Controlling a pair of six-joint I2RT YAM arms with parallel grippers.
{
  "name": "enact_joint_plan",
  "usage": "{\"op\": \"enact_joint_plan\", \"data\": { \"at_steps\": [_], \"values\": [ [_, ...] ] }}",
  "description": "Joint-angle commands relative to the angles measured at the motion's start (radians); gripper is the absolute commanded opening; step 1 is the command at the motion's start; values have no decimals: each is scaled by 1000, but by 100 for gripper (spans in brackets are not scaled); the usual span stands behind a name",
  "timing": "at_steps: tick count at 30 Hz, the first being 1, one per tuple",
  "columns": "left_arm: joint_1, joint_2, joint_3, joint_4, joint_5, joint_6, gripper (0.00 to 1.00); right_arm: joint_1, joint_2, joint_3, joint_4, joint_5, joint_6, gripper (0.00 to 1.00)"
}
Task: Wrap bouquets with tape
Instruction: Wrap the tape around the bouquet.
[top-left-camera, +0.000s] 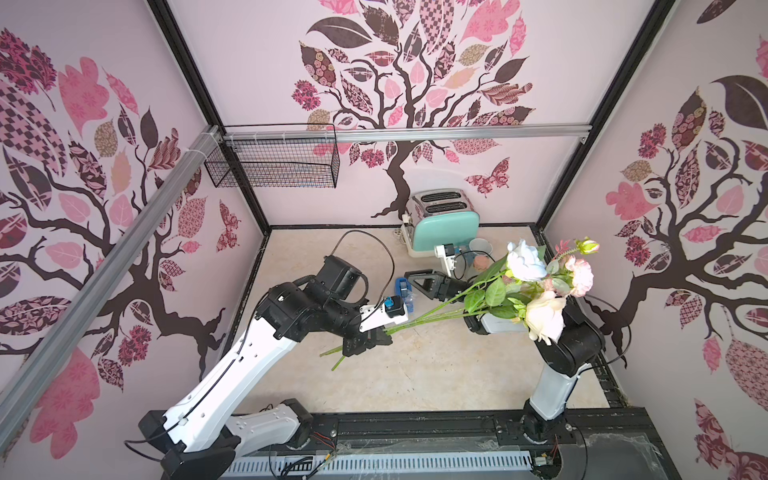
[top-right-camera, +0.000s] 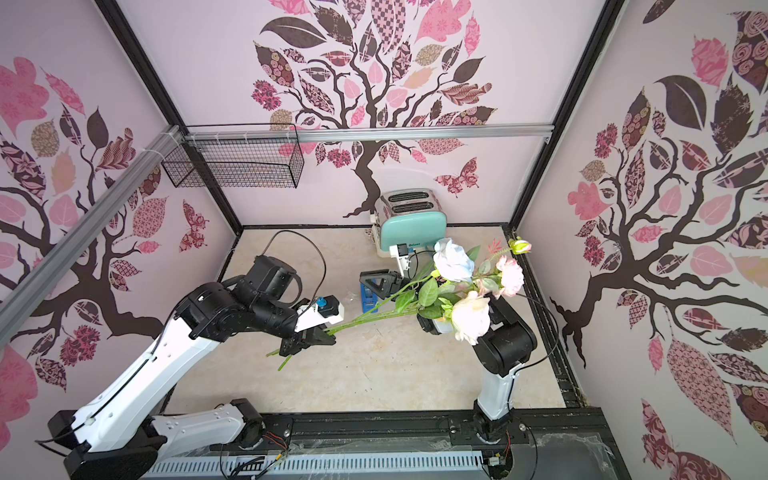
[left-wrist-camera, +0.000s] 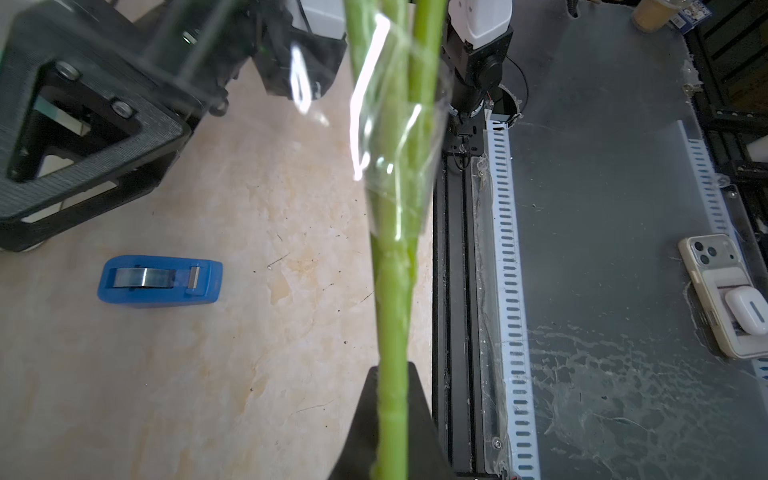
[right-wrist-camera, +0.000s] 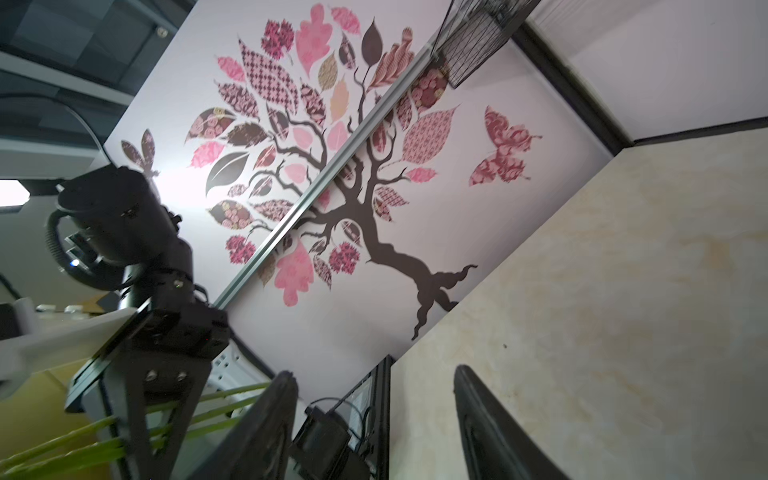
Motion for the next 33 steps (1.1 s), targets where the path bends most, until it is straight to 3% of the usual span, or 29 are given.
{"op": "enact_joint_plan", "data": {
  "at_steps": [1,19,33],
  "values": [
    [5,4,-41,35,62,33,0,6,-75,13,116,-162,-8,66],
    [45,17,-176,111,112,66,0,-17,-265,-40,115,-244,-47,78],
    [48,69,-187,98,132,60,0,-7,-232,-5,116,-289,7,86]
  ]
}}
